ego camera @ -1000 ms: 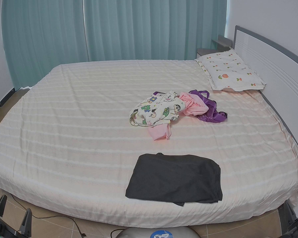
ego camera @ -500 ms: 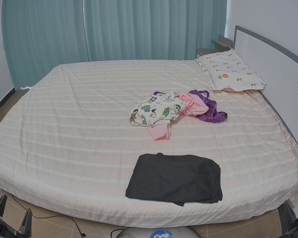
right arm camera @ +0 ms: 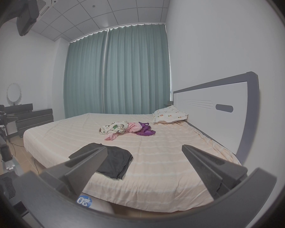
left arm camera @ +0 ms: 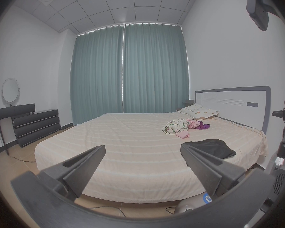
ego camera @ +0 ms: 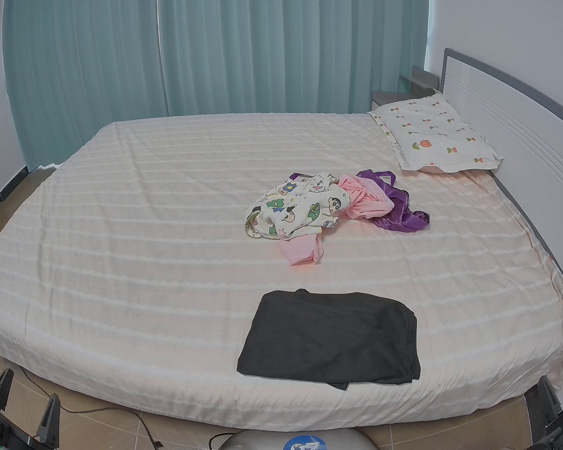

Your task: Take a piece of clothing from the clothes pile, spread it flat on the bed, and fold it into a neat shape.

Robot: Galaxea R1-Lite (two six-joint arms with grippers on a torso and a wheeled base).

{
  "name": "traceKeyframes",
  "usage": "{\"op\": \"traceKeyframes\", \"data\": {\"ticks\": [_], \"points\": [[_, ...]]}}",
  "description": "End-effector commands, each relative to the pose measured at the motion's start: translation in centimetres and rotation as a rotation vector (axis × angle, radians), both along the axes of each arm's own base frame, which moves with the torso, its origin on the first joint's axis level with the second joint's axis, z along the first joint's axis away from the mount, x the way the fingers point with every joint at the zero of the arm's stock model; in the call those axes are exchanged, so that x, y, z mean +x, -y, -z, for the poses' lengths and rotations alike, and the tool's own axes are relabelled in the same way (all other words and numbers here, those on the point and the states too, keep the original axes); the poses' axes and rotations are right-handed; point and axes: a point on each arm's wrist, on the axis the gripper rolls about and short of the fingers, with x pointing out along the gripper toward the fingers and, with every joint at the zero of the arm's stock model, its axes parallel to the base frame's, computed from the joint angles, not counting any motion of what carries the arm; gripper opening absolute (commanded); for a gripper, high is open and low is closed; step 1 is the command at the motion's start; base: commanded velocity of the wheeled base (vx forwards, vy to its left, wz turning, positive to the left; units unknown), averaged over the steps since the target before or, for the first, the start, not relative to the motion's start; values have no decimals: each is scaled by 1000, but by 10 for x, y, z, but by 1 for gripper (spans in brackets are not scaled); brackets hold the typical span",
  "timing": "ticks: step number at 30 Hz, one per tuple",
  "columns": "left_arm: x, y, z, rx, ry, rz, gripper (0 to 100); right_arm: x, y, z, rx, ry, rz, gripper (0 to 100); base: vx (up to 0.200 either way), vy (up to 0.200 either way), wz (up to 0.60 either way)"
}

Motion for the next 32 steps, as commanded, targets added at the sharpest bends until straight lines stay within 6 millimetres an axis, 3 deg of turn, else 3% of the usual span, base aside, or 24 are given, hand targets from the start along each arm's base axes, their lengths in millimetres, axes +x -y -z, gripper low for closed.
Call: {"op": "traceKeyframes", "data": {"ticks": [1,8,32], "points": [[0,0,5,0,-4,-1,100,-1,0,2,6,13,-18,100,0,0,0],[0,0,5,0,-4,-1,100,-1,-3,1,45,32,-117,100,0,0,0],[0,0,5,0,-4,-1,100,-1,-3,1,43,27,-123,100,0,0,0]]}}
